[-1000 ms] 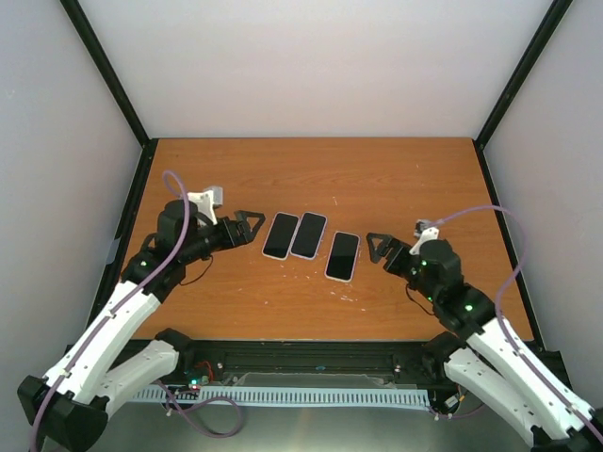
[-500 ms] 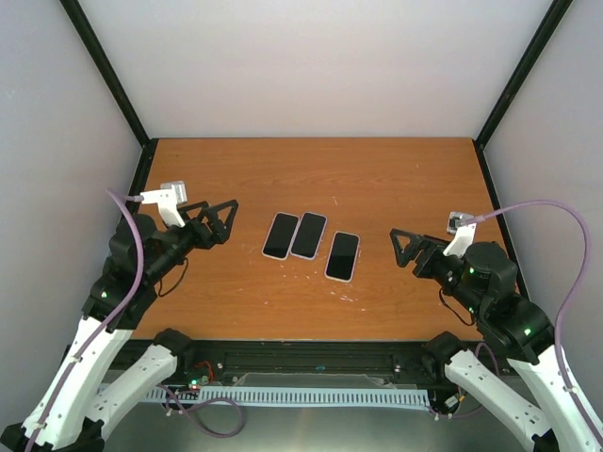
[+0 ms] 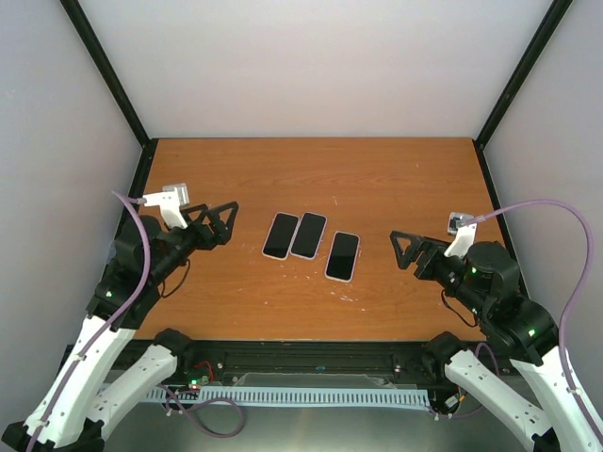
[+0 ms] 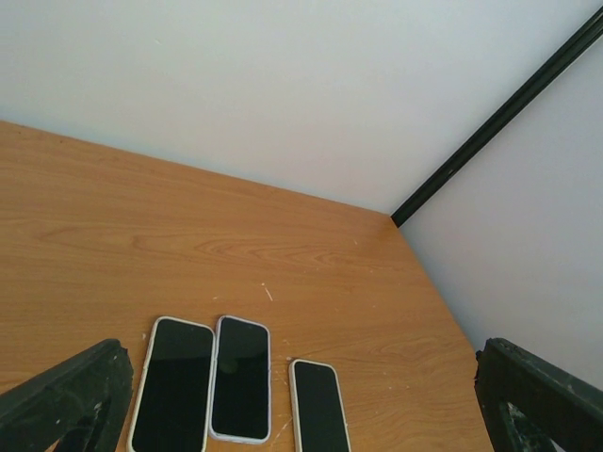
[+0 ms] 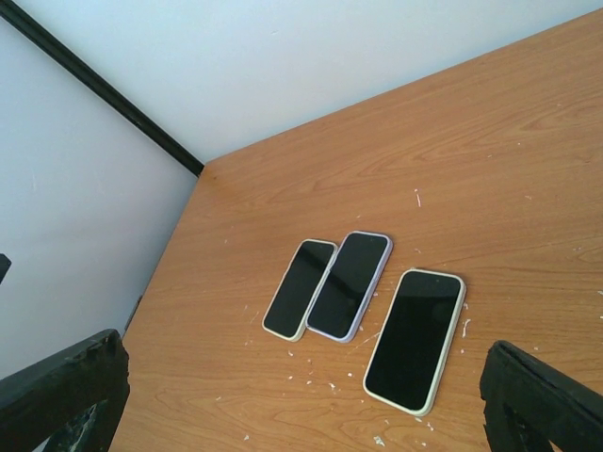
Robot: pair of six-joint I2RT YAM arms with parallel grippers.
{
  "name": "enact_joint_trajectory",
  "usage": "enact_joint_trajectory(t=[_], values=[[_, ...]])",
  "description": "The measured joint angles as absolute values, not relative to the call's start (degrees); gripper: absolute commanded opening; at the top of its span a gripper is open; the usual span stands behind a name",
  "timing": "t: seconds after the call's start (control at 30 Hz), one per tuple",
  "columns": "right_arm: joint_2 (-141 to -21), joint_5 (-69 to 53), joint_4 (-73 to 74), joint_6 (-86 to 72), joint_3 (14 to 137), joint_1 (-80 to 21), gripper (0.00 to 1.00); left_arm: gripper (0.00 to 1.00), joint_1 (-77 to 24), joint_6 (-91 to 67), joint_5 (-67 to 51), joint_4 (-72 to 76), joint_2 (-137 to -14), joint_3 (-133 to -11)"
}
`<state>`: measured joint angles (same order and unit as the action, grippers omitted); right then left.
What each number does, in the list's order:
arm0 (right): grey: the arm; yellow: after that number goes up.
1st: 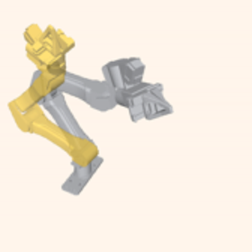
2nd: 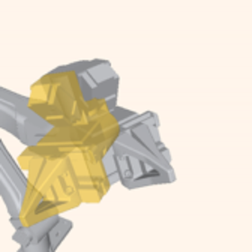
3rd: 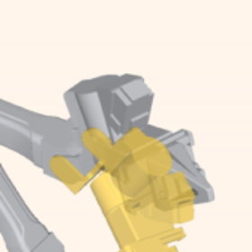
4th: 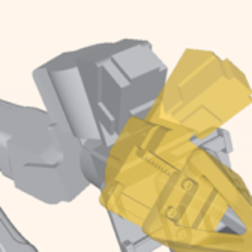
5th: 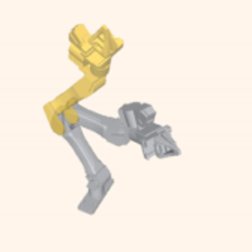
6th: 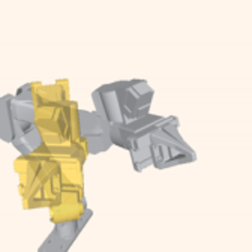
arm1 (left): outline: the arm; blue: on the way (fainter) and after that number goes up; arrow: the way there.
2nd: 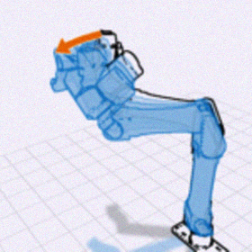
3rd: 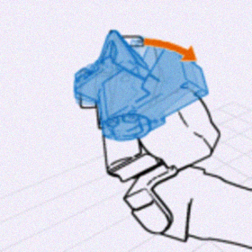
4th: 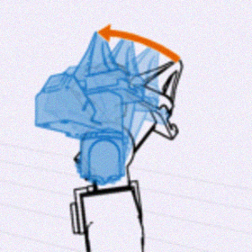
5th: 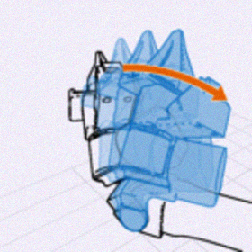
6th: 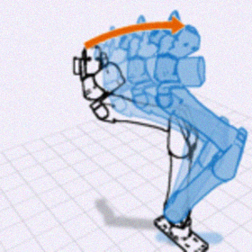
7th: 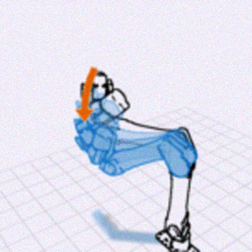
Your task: Put the phone into the phone case
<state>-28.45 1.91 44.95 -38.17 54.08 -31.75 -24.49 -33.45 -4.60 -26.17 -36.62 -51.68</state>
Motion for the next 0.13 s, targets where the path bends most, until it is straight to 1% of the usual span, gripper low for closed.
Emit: enact_joint_trajectory(t=[0.13], values=[[-28.4,1.8,45.0,-38.2,54.1,-31.7,1.00,1.00,-24.5,-33.8,-4.3,-26.1,-36.6,-50.4]])
